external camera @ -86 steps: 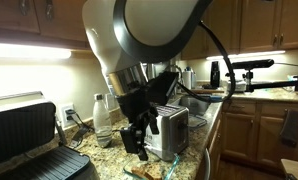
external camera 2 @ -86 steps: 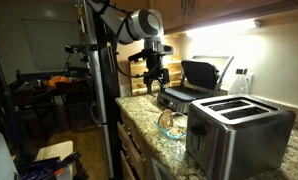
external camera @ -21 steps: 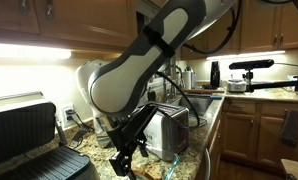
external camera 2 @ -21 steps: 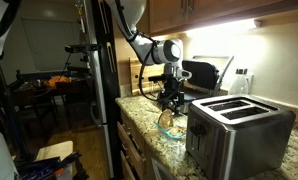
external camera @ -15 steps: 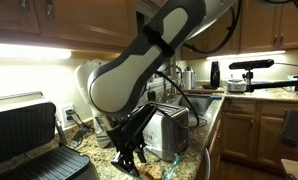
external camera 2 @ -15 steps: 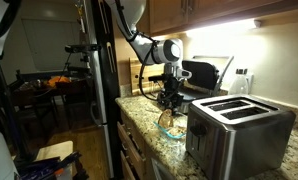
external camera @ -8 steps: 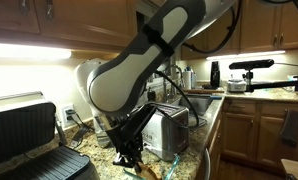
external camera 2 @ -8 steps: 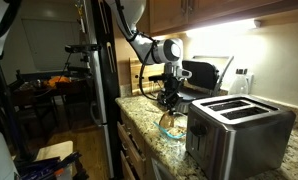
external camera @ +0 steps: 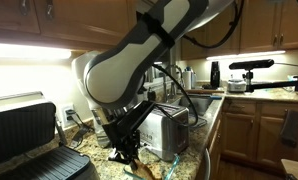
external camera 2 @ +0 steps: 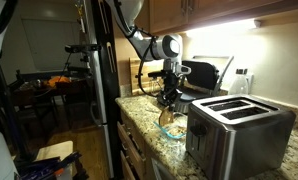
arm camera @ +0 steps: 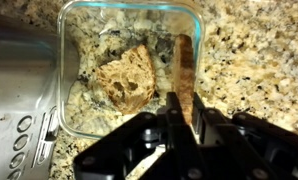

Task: Put the bread inside the toaster

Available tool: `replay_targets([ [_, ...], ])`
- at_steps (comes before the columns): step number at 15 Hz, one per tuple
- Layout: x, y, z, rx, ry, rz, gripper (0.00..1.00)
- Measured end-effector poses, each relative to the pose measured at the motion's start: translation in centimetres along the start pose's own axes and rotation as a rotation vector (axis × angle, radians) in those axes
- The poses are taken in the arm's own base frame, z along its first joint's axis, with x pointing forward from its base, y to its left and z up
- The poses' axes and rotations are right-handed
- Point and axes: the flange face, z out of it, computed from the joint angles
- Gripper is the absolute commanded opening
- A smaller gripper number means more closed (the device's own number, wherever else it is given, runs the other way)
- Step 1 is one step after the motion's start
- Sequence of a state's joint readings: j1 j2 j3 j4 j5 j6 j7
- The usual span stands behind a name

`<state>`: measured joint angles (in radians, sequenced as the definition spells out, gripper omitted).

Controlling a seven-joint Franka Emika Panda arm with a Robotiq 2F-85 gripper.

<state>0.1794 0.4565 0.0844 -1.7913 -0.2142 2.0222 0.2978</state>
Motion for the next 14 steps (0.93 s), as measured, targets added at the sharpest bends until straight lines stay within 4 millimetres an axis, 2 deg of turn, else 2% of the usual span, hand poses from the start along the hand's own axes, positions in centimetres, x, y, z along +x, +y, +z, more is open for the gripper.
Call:
replay_targets([
  [7,-1.0,0.5,-4.1,0.015,0.06,0.009,0.04],
  [14,-4.0,0.8,-8.9,0.022,0.127,0.006,0.04],
])
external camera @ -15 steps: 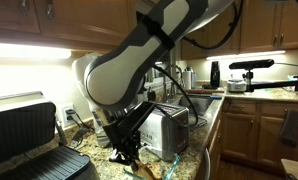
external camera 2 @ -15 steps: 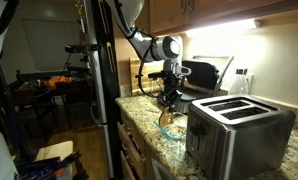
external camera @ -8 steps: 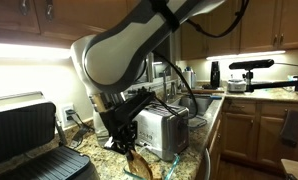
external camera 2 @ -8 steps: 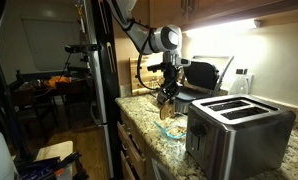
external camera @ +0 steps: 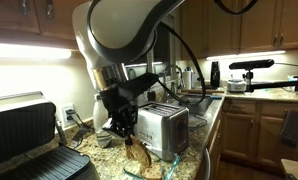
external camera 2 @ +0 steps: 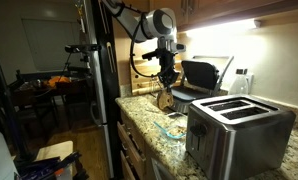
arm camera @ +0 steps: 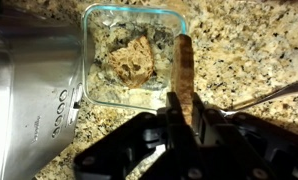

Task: Put the bread inside the toaster

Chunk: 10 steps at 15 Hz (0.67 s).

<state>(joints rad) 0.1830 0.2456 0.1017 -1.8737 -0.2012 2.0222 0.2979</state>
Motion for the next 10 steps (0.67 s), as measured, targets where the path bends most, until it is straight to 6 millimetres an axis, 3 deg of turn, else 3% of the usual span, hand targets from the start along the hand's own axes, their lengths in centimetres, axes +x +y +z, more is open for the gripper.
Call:
replay_targets([
  [10,-5.0,1.3,-7.1,0.004,0.104,0.058,0.04],
])
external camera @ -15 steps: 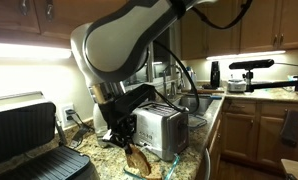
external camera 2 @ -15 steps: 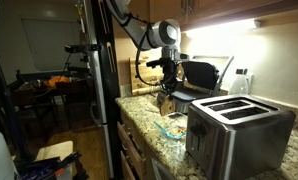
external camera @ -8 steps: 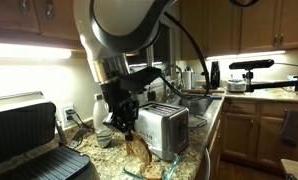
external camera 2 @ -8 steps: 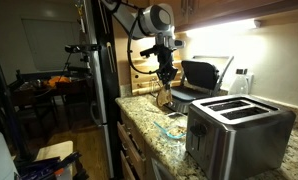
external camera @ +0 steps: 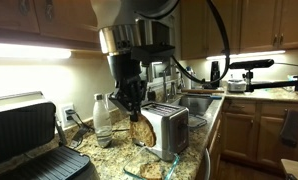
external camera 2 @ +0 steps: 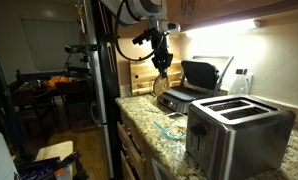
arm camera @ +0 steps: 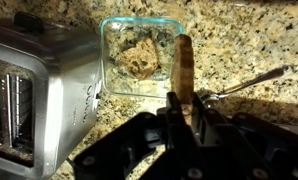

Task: Put the bread inside the toaster

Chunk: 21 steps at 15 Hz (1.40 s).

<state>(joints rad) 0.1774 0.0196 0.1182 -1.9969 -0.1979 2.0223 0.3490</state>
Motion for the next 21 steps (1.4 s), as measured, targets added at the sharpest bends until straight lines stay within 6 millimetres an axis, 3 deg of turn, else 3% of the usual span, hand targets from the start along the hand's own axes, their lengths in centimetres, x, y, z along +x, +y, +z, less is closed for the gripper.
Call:
replay_targets([
  [21,-5.7,11.1,-6.6,-0.016,0.117,0.376,0.04],
])
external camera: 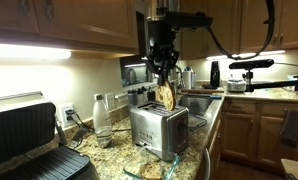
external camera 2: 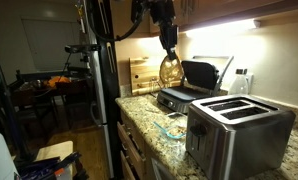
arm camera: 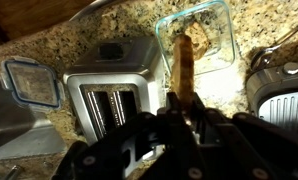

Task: Put the bread inside the toaster

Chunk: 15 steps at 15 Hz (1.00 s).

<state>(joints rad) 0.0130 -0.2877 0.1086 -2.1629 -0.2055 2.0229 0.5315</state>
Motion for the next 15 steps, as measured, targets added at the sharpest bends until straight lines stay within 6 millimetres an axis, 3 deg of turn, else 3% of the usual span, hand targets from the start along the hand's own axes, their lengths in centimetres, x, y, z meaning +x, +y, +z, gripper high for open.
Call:
replay_targets([
  [9,-1.0,4.9,-2.1,-0.003,0.046,0.127,0.04],
  [15,-0.6,6.0,-2.0,-0.001,0.059,0.158,0.04],
])
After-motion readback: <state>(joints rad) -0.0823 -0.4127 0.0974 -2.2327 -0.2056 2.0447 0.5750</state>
